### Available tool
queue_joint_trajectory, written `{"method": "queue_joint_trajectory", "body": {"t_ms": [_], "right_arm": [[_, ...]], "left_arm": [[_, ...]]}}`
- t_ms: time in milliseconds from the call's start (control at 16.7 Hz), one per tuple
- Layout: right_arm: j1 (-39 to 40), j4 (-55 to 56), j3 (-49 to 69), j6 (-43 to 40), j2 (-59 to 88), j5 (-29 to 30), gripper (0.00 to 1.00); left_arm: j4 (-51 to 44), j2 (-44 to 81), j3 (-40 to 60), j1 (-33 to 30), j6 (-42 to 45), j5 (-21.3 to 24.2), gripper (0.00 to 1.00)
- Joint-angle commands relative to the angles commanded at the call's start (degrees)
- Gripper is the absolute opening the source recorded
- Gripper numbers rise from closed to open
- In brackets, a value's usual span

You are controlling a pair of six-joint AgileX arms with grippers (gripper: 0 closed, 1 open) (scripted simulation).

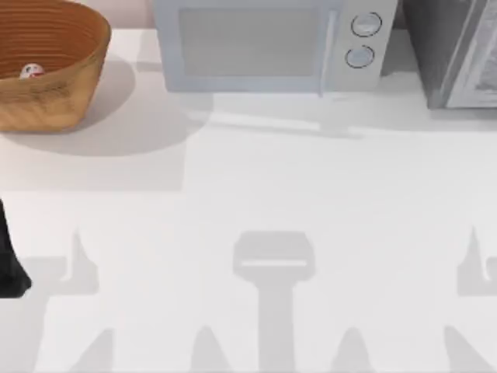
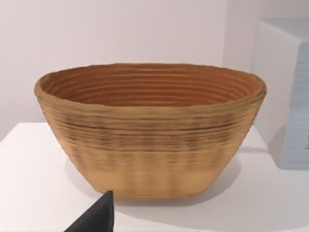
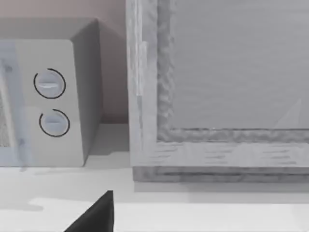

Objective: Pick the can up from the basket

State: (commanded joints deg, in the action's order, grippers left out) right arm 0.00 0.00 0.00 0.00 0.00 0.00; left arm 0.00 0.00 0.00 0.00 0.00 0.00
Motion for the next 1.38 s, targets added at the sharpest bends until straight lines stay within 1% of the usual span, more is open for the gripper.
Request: {"method": "queue_joint_trajectory", "body": {"t_ms": [180,300,480,600,900,1380], "right_arm": [[0.00,0.00,0.00,0.00,0.00,0.00,1.00],[0.00,0.00,0.00,0.00,0.00,0.00,1.00],[0.00,0.00,0.00,0.00,0.00,0.00,1.00],[0.00,0.00,0.00,0.00,0.00,0.00,1.00],[0.00,0.00,0.00,0.00,0.00,0.00,1.00],[0.00,0.00,0.00,0.00,0.00,0.00,1.00]], "left_arm": [[-0.30,0.48,0.35,0.08,0.01,-0.06,1.00],[-1.83,3.04,2.38,0.42,0.10,-0.30,1.00],[-6.17,10.67,9.20,1.11,0.34,-0.64,1.00],[-10.09,17.80,16.20,1.49,0.58,-0.67,1.00],[-22.18,40.26,39.88,2.09,1.36,-0.06,1.00],[-46.09,84.72,88.22,2.76,2.95,1.83,1.00]]}}
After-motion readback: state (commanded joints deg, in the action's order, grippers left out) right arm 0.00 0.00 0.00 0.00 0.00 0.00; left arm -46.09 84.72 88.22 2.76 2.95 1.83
